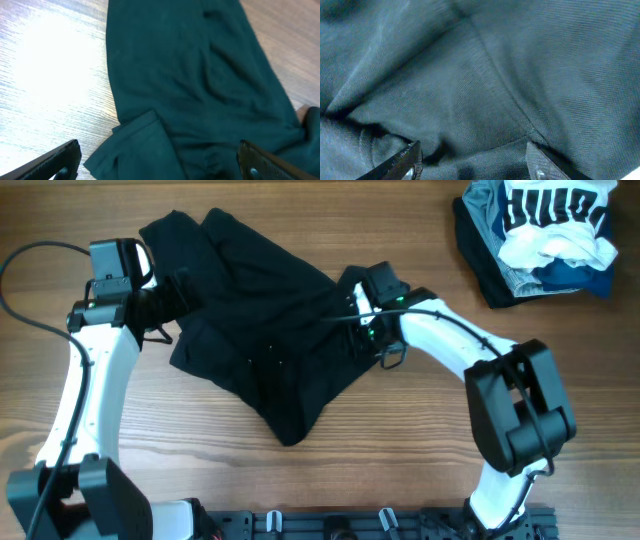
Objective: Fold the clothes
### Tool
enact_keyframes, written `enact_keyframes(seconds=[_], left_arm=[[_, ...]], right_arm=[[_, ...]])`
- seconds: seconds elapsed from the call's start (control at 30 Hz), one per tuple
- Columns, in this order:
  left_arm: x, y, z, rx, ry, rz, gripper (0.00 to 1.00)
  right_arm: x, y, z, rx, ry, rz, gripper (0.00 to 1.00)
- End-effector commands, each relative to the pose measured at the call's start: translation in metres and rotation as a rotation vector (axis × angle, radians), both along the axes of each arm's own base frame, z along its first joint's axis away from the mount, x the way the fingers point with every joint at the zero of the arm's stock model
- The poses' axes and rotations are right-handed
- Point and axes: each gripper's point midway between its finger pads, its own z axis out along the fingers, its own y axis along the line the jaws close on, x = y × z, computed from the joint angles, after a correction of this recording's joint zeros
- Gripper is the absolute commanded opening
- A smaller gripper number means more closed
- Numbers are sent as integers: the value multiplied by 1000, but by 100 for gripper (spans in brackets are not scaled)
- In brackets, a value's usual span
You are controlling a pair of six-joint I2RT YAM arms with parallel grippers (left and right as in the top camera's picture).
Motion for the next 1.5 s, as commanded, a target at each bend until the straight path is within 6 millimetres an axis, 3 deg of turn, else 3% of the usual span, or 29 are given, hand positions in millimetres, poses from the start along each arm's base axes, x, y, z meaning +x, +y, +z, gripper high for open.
enact_keyframes(seconds=[0.0,0.17,0.27,0.33,0.4,0.47,0.57,0.67,0.8,0.87,0.9,0.93,0.97,1.0,1.07,1.17,1.23,1.3,1.33,1.37,1.47], left_arm=[[2,5,-33,12,76,-4,100],[8,6,-69,4,143,-5,100],[18,7,-80,5,135,-5,100],[31,9,-84,10,93,-5,100],[52,9,-90,8,28,-12,100],[75,-1,-97,-3,-51,-99,100],[101,-22,-117,-14,-130,-196,97],[115,-40,-146,8,-160,-255,94],[123,-50,-168,22,-180,-272,87],[122,-56,-177,20,-171,-284,77],[121,-58,-179,20,-167,-288,65],[121,-57,-182,31,-159,-280,43],[120,-51,-183,48,-149,-256,12],[120,-47,-178,57,-146,-239,4],[116,-33,-155,55,-137,-167,4],[101,-7,-81,93,-160,-76,4],[70,9,-22,138,-162,-24,4],[23,21,13,174,-98,31,4],[-8,31,22,186,-38,105,4],[-26,36,24,196,4,138,4],[-65,47,22,197,117,207,4]], right_arm=[[17,-69,-31,-111,45,-168,69],[41,-136,-29,-73,27,-343,69],[53,-161,-19,-21,18,-387,69],[65,-162,7,24,12,-376,67],[83,-155,52,43,-45,-334,67],[92,-141,100,54,-116,-286,69],[93,-124,142,71,-190,-249,72],[85,-116,153,73,-195,-228,72],[80,-116,150,69,-171,-231,71],[80,-116,150,74,-165,-251,65],[80,-116,150,75,-163,-255,60],[80,-116,150,75,-162,-255,54],[79,-116,149,75,-157,-259,49],[78,-116,149,75,-152,-262,47],[73,-117,147,72,-131,-262,46],[60,-114,143,76,-73,-257,45],[48,-107,138,67,-31,-230,45],[40,-98,127,58,-5,-194,46],[33,-91,115,54,17,-176,46],[28,-88,107,51,33,-166,46],[5,-75,81,62,104,-124,46]])
